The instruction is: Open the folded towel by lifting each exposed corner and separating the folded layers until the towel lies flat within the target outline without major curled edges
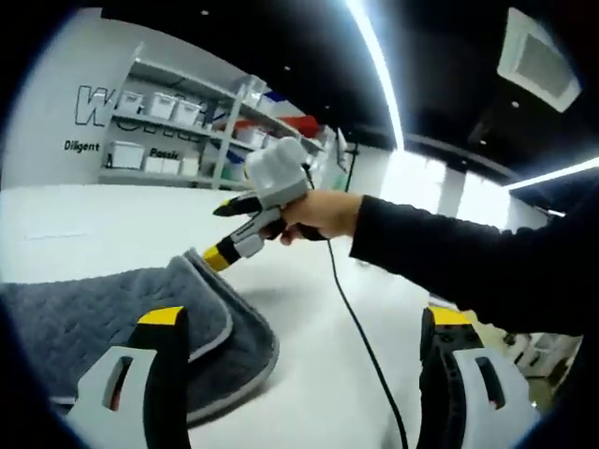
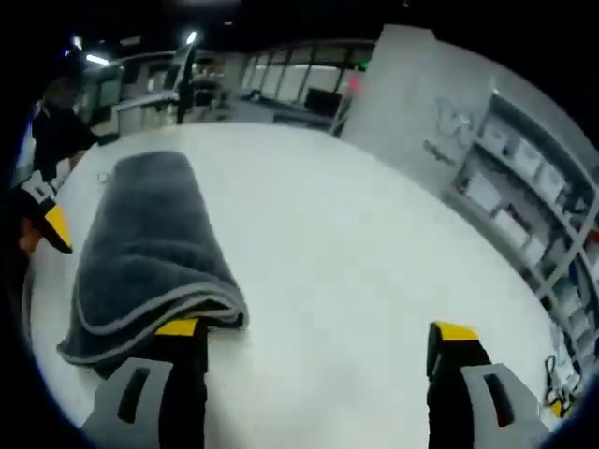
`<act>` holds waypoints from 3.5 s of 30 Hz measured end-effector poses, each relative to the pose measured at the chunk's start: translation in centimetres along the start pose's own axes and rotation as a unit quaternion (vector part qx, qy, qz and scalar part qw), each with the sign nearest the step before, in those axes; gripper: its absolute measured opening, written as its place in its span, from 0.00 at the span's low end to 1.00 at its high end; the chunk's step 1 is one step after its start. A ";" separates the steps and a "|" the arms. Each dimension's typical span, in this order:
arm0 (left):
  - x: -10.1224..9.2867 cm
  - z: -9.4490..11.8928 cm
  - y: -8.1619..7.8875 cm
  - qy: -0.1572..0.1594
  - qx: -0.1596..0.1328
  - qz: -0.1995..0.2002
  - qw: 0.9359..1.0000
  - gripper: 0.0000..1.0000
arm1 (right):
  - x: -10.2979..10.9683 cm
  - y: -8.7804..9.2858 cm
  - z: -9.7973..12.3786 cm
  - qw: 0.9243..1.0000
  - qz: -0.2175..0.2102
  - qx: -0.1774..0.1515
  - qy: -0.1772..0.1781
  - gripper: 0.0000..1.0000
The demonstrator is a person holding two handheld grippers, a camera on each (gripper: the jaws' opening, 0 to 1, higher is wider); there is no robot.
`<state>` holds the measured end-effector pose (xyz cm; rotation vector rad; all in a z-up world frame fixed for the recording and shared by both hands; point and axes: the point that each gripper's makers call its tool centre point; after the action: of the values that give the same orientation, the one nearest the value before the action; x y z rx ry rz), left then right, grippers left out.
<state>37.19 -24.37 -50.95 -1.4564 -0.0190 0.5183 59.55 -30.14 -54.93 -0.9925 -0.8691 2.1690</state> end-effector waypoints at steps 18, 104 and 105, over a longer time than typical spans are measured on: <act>3.7 4.6 -2.3 -0.033 -0.015 -0.027 0.999 1.00 | -1.7 -5.3 3.9 0.993 -0.056 -0.074 0.068 1.00; 14.0 29.7 -0.8 -0.223 -0.043 0.015 0.974 0.91 | 7.8 -1.5 20.6 0.931 -0.277 -0.138 0.193 1.00; 14.1 29.7 -0.7 -0.223 -0.041 0.018 0.974 0.91 | 7.8 -1.3 20.5 0.931 -0.279 -0.136 0.193 1.00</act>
<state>40.50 8.34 -50.51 -1.3957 -0.3736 0.8749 39.17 -30.04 -46.78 -1.0902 -1.1097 1.3458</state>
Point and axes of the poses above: the point that each gripper's makers call its tool centre point, and the gripper's own axes: z roughly backward along the fingers, x roughly to its left, y roughly out of its underside, and after that the axes turned 13 degrees about y, right-handed
